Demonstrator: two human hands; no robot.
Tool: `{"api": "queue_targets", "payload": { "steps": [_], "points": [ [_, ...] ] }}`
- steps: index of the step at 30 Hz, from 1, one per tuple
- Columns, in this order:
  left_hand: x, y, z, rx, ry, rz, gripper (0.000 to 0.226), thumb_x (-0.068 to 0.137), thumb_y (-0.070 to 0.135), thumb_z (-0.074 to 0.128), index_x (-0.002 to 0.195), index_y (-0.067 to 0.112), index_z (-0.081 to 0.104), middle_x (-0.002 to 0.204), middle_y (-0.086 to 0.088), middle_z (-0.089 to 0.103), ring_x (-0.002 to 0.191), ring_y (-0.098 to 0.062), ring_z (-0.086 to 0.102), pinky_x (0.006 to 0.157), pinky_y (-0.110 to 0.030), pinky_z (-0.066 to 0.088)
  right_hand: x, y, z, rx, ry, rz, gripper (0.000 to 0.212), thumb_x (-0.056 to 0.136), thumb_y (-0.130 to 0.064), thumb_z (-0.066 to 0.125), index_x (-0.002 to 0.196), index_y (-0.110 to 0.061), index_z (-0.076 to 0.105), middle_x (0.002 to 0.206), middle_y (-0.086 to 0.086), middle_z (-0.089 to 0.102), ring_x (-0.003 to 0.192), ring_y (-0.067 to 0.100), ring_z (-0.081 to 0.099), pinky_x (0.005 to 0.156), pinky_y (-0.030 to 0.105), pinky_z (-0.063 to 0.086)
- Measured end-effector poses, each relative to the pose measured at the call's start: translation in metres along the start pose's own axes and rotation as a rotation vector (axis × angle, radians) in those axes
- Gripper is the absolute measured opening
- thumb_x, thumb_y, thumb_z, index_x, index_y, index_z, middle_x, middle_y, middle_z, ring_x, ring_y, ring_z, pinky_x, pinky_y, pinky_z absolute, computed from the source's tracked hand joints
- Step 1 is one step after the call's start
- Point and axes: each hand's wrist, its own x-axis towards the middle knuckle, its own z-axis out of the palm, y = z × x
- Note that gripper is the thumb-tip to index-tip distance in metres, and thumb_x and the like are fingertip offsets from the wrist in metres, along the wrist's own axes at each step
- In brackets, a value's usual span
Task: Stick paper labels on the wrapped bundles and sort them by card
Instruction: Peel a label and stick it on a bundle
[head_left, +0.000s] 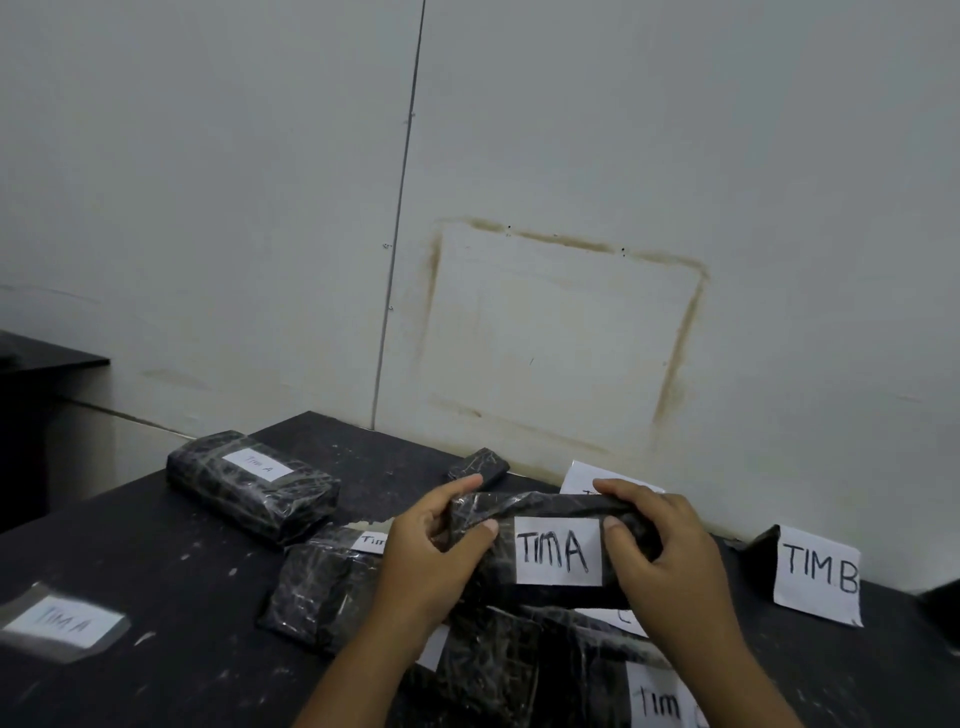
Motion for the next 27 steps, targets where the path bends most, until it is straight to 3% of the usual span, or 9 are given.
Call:
{"api": "queue_targets", "payload": {
  "steps": [3,7,10,14,17,20,23,27],
  "points": [
    [-0.004,0.002,0.003,-0.008,0.026,-0.031,0.052,0.057,0.032,0.086,0.106,0.029,0.069,0.099,0.006,0.071,0.088,-0.003,0.068,0.069,-0.017,0.055,0.000,-0.002,-0.001,-0.037,-0.011,-0.018,0.032,0.085,-0.015,0.057,0.100,-0.043,0.059,0.100,-0.011,0.053,0.083,-0.003,0.055,0.057,0.013,0.043],
    [-0.002,0.002,0.003,-0.030,0.059,-0.029,0.037,0.073,0.006,0.078,0.106,0.021,0.070,0.091,-0.002,0.073,0.075,-0.005,0.070,0.059,-0.016,0.054,0.000,0.000,0.002,-0.014,-0.027,0.008,0.031,0.086,-0.013,0.056,0.101,-0.039,0.061,0.100,-0.007,0.054,0.083,-0.001,0.054,0.058,0.012,0.043],
    [0.001,0.001,0.002,-0.019,0.045,-0.002,0.037,0.076,0.003,0.073,0.103,0.029,0.070,0.096,-0.003,0.073,0.082,-0.010,0.071,0.067,-0.023,0.058,0.001,0.002,0.002,0.026,-0.021,0.024,0.032,0.085,-0.011,0.057,0.098,-0.039,0.061,0.101,-0.006,0.056,0.086,-0.001,0.053,0.061,0.014,0.041],
    [0.002,0.001,-0.002,0.029,0.008,0.048,0.040,0.082,0.001,0.066,0.104,0.035,0.067,0.103,0.000,0.071,0.086,-0.009,0.070,0.067,-0.019,0.056,0.001,0.002,0.000,0.062,-0.018,0.032,0.034,0.084,-0.009,0.057,0.093,-0.042,0.061,0.103,-0.006,0.057,0.088,-0.001,0.054,0.066,0.013,0.040],
    [0.003,-0.001,-0.006,0.064,-0.063,0.025,0.041,0.080,0.019,0.073,0.111,0.042,0.062,0.117,0.004,0.067,0.104,-0.011,0.064,0.090,-0.032,0.055,0.002,0.000,-0.002,0.062,-0.003,0.021,0.035,0.083,-0.009,0.057,0.092,-0.043,0.061,0.103,-0.005,0.057,0.088,-0.001,0.054,0.066,0.013,0.040],
    [-0.001,0.000,-0.007,0.141,-0.174,-0.007,0.081,0.058,0.042,0.087,0.128,0.043,0.046,0.121,0.017,0.059,0.108,0.001,0.057,0.086,-0.017,0.051,0.004,-0.001,-0.005,0.055,-0.002,0.020,0.037,0.083,-0.010,0.058,0.090,-0.046,0.059,0.102,-0.006,0.057,0.088,-0.001,0.054,0.068,0.013,0.041],
    [-0.001,0.001,-0.008,0.158,-0.202,-0.014,0.085,0.061,0.025,0.088,0.131,0.042,0.042,0.121,0.015,0.058,0.104,0.001,0.058,0.079,-0.012,0.052,0.004,0.002,-0.006,0.047,-0.010,0.037,0.038,0.081,-0.010,0.059,0.087,-0.048,0.059,0.101,-0.006,0.059,0.089,-0.002,0.054,0.069,0.014,0.040],
    [0.003,-0.002,-0.013,0.114,-0.257,-0.020,0.072,0.074,0.001,0.074,0.122,0.047,0.046,0.126,0.007,0.059,0.105,-0.007,0.063,0.084,-0.024,0.055,0.004,0.006,-0.005,0.063,-0.021,0.066,0.035,0.083,-0.009,0.058,0.091,-0.043,0.062,0.103,-0.004,0.059,0.091,0.000,0.054,0.072,0.019,0.042]
  ]
}}
